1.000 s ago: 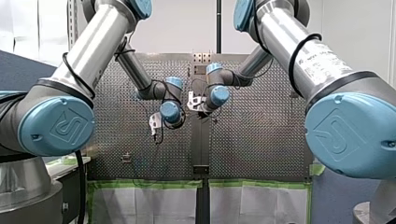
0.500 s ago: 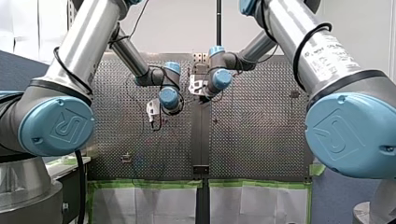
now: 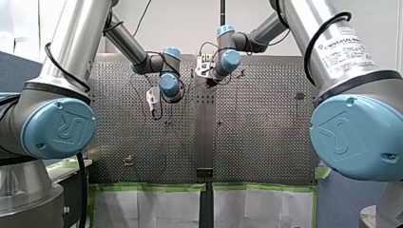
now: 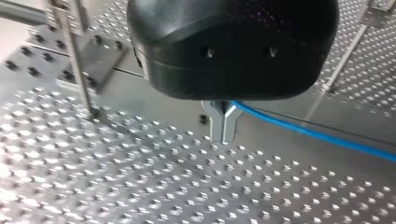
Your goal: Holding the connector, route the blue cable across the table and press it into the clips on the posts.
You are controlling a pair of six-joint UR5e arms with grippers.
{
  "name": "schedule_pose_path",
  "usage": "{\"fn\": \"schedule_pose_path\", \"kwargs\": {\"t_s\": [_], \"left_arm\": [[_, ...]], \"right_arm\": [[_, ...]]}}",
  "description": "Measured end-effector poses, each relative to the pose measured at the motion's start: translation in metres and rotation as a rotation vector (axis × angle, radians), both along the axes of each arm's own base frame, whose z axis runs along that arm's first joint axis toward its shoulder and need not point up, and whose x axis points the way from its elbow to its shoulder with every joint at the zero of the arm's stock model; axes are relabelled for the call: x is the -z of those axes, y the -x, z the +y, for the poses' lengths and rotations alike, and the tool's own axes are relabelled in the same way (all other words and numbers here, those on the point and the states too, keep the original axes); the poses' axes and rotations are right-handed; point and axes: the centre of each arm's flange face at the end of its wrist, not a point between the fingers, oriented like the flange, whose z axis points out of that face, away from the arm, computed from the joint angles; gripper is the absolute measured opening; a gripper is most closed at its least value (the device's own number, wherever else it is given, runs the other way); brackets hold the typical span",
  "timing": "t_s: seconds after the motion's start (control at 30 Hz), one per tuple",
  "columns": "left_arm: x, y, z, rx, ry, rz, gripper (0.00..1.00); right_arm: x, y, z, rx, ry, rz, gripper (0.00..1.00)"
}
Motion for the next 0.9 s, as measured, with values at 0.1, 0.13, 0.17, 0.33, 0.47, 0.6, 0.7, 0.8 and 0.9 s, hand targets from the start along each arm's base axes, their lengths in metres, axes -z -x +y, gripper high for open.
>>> {"fn": "schedule_pose_path", "kwargs": {"t_s": [0.1,0.13,0.17,0.33,0.47,0.6,0.7,0.8,0.9], "left_arm": [[-0.015,0.004,0.002,-0.001,0.008,-0.021,0.00],[-0.019,0.005,0.003,-0.001,0.011,-0.027,0.00],[-0.023,0.006,0.003,-0.002,0.013,-0.034,0.00],[-0.048,0.014,0.006,0.000,0.028,-0.069,0.00],[-0.069,0.019,0.008,0.005,0.042,-0.104,0.00],[-0.093,0.025,0.008,0.028,0.060,-0.149,0.00],[-0.112,0.028,0.008,0.049,0.074,-0.184,0.00],[-0.126,0.031,0.007,0.073,0.084,-0.211,0.00],[-0.125,0.029,0.005,0.087,0.084,-0.211,0.00]], "right_arm": [[-0.016,0.004,0.005,-0.004,0.012,-0.012,0.00],[-0.022,0.006,0.008,-0.008,0.016,-0.018,0.00],[-0.027,0.006,0.009,-0.012,0.019,-0.024,0.00],[-0.054,0.013,0.020,-0.024,0.041,-0.052,0.00],[-0.075,0.018,0.028,-0.027,0.063,-0.071,0.00],[-0.094,0.025,0.035,-0.028,0.085,-0.090,0.00],[-0.098,0.026,0.036,-0.032,0.086,-0.097,0.00],[-0.093,0.025,0.033,-0.034,0.079,-0.095,0.00],[-0.087,0.024,0.030,-0.033,0.070,-0.089,0.00]]}}
